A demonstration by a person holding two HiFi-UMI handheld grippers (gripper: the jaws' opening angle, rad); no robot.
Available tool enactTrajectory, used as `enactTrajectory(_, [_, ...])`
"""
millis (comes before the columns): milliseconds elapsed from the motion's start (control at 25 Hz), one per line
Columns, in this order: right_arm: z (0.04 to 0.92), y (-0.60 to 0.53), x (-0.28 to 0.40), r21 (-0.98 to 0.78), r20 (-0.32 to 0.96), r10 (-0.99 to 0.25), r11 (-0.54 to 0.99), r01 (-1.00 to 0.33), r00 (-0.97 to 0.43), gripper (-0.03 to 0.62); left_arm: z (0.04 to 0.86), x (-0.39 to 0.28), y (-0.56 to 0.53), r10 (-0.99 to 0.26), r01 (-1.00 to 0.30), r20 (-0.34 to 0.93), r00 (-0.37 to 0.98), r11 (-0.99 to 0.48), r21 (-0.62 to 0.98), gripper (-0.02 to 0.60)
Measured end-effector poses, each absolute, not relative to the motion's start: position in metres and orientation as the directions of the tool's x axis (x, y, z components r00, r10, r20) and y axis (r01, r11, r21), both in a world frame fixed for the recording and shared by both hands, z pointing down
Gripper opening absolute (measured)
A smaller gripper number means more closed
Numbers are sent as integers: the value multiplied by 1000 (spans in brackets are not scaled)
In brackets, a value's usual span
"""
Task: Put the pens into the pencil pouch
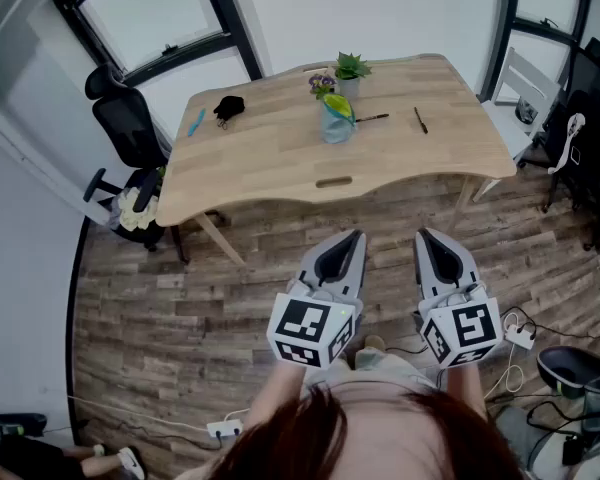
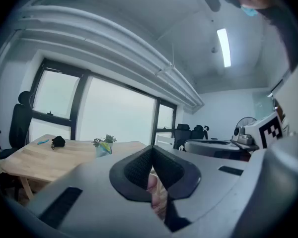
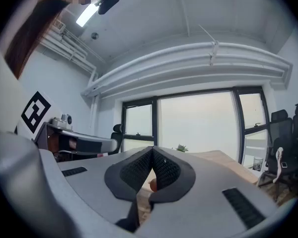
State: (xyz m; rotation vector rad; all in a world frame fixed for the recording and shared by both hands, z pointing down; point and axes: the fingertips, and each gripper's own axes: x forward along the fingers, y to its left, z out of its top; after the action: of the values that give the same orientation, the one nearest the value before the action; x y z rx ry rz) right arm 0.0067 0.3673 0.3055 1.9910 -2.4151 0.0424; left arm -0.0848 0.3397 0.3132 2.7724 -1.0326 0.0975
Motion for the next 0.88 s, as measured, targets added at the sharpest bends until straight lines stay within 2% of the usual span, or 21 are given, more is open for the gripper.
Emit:
enactTrajectory(360, [314,355,47,-41,28,-973,228,-973,-229,0,318,-42,326,-667,-680,130,734,-717,155,2])
enactTrajectory(880, [321,326,77,-93,25,-973,225,-970,-228,0,326,-26,306,-699,-718,166,696,-679,153,3])
